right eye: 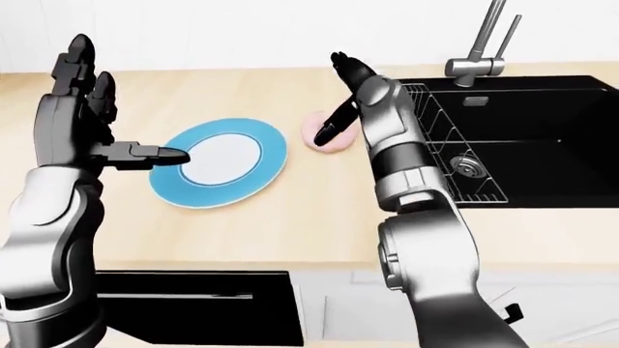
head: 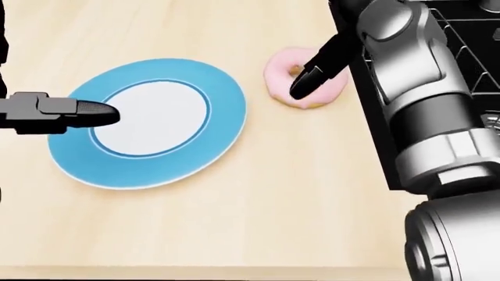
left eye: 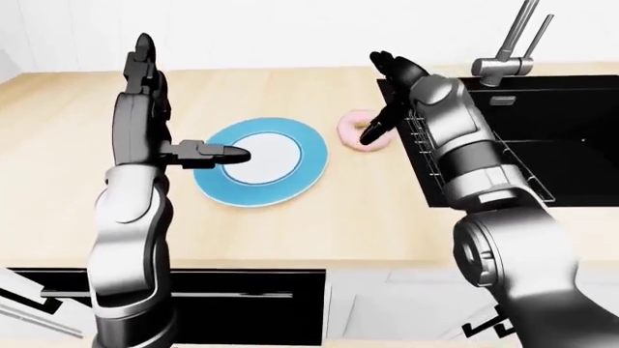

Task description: Place the pastries on the plates.

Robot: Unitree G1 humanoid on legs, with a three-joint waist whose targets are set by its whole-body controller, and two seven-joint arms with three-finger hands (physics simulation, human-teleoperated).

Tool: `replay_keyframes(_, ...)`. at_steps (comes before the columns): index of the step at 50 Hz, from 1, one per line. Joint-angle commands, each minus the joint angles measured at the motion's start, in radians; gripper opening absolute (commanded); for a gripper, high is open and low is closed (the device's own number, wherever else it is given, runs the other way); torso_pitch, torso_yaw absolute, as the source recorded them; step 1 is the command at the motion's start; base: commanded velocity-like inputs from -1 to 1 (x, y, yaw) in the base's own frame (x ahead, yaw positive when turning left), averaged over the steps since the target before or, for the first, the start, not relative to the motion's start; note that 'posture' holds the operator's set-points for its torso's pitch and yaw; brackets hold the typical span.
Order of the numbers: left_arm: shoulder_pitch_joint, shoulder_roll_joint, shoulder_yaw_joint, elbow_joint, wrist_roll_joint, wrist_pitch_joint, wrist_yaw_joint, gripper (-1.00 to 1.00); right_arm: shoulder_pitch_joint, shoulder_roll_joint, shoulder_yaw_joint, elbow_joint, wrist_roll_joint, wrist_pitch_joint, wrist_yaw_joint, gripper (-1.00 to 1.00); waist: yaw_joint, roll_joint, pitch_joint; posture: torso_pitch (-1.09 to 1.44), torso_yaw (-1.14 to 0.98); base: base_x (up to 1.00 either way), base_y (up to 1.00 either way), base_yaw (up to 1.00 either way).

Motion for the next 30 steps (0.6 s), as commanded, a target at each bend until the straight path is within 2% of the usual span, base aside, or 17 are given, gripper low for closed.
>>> replay_keyframes(1,-0.026,0.013,0.011,-0.034,0.005,-0.028,0.006,1.00,-0.044,-0.007,-0.008,-0.021,-0.004,-0.041,-0.015,1.00,0.000,0.001,-0.030,0.00,0.00,0.00,0.00,0.00)
replay_keyframes(30,-0.025,0.019,0.018,-0.032,0.001,-0.026,0.005,1.00,-0.035,0.023,0.015,0.136,-0.079,-0.106,-0.041,1.00,0.004,0.001,-0.034,0.00,0.00,0.00,0.00,0.00)
